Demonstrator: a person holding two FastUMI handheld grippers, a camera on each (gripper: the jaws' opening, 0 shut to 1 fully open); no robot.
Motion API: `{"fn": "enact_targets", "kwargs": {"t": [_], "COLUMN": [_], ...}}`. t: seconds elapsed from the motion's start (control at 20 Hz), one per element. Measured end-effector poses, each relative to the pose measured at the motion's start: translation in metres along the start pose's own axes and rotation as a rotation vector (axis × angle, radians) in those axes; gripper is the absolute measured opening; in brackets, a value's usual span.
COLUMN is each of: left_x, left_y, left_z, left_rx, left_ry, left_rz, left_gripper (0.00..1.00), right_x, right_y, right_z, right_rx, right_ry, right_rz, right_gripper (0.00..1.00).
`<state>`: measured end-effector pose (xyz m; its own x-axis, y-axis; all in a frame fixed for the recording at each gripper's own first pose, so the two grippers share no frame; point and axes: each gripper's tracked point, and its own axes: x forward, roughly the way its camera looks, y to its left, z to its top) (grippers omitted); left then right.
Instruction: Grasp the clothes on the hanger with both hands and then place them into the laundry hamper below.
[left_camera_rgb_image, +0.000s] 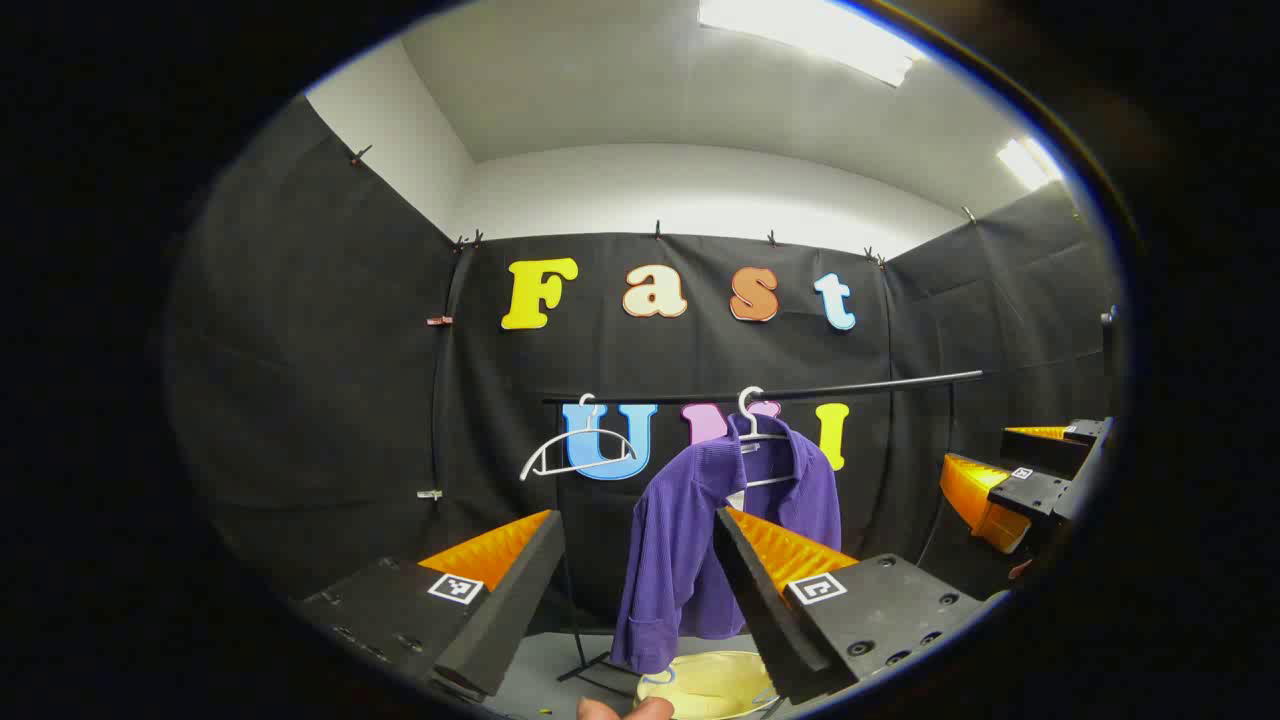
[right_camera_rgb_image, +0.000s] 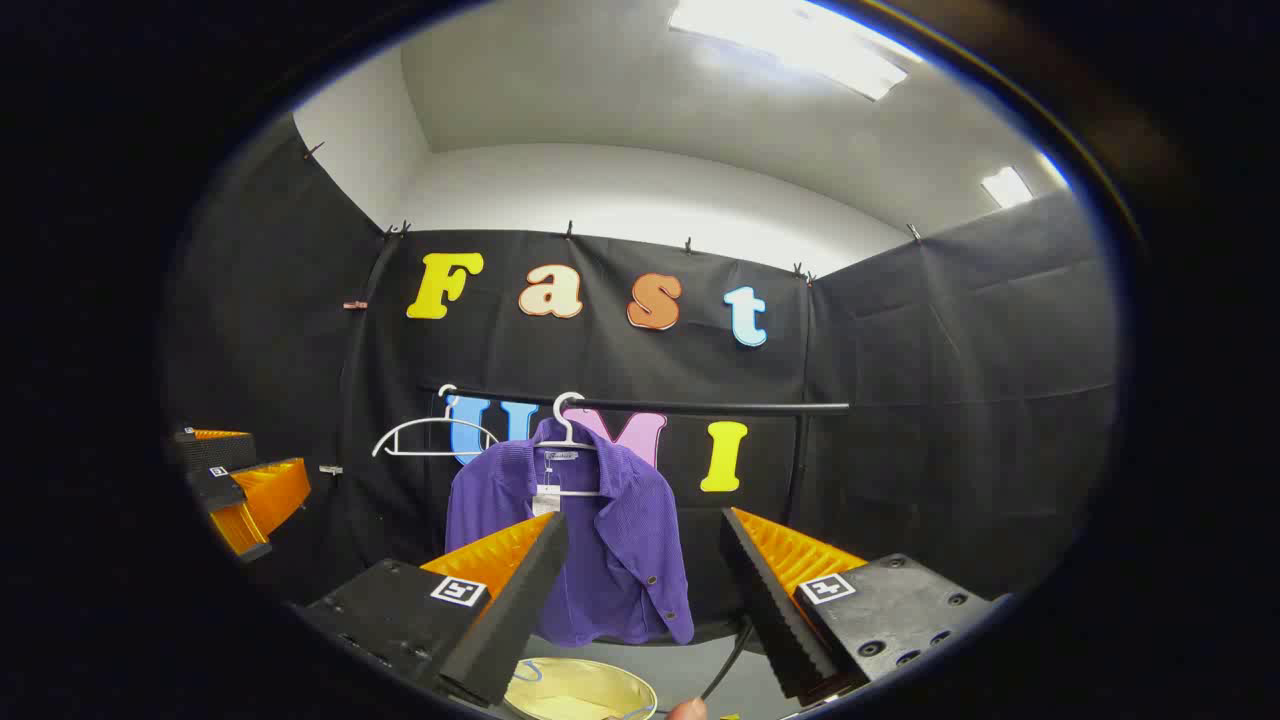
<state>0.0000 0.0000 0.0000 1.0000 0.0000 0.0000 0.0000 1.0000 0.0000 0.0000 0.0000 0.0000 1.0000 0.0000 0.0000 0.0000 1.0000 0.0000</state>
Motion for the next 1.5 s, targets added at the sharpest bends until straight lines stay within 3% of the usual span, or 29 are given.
{"fn": "enact_targets", "kwargs": {"t": [0.05,0.8,1.1,1.5], "left_x": [0.000,0.000,0.020,0.111], "left_y": [0.000,-0.010,-0.029,-0.079], "left_z": [-0.001,-0.004,-0.009,-0.040], "left_rx": [0.002,0.025,0.019,0.036], "left_ry": [0.001,0.008,0.014,0.042], "left_rz": [0.000,-0.007,-0.043,-0.084], "left_gripper": [0.95,0.94,0.95,0.92], "right_x": [0.000,-0.006,0.002,0.094], "right_y": [0.000,0.003,-0.001,-0.021], "right_z": [0.000,0.000,-0.009,-0.032], "right_rx": [0.002,0.026,0.017,0.031], "right_ry": [0.002,0.012,0.030,0.031], "right_rz": [0.001,0.061,0.068,0.070], "right_gripper": [0.97,0.97,0.98,0.97]}}
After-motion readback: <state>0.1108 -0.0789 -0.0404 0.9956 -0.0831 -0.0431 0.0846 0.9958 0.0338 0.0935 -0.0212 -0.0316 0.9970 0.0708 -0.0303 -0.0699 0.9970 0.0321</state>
